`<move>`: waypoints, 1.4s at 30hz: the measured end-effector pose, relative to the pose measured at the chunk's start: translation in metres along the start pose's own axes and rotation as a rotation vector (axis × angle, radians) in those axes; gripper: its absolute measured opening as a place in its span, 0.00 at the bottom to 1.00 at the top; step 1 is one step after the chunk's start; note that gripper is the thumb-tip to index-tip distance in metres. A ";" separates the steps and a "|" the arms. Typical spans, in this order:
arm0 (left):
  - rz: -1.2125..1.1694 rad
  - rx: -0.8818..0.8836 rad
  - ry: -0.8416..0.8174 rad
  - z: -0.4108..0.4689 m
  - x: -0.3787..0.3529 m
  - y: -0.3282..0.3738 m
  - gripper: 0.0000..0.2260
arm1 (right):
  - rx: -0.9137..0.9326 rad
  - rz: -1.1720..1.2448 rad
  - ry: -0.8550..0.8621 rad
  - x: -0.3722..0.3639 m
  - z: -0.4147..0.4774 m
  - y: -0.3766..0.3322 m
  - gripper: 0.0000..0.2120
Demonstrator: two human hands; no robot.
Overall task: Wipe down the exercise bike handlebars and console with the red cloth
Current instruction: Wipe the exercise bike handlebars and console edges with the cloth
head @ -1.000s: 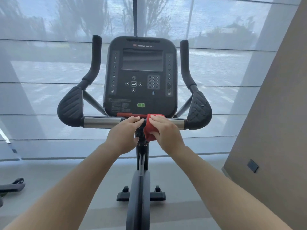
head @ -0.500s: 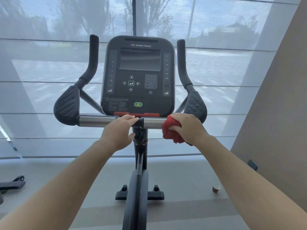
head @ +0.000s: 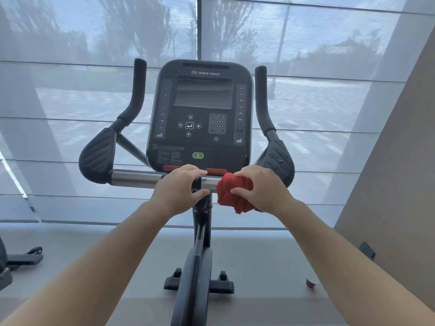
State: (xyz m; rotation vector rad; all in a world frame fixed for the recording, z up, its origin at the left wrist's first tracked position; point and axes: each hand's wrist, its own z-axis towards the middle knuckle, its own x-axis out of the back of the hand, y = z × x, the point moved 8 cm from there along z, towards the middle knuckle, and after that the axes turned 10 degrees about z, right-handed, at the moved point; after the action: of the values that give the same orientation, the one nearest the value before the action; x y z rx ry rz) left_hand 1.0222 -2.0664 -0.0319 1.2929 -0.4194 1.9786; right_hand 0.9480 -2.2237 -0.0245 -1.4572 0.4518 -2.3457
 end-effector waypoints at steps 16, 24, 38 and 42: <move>0.003 -0.011 -0.001 -0.006 -0.003 -0.036 0.17 | 0.027 -0.052 -0.140 -0.052 0.031 -0.051 0.13; -0.048 0.010 0.009 -0.005 -0.003 -0.036 0.15 | 0.002 0.015 -0.083 -0.029 0.021 -0.027 0.17; -0.174 -0.163 -0.052 0.024 -0.015 0.053 0.22 | -0.023 -0.077 -0.081 0.024 -0.023 0.042 0.26; -0.180 -0.181 -0.055 0.028 -0.018 0.065 0.21 | 0.009 -0.087 -0.002 0.020 -0.026 0.044 0.27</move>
State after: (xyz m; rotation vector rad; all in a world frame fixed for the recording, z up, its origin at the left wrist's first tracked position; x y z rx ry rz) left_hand 0.9981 -2.1349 -0.0280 1.2278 -0.4793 1.7187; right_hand 0.9217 -2.2694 -0.0383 -1.5041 0.3838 -2.4095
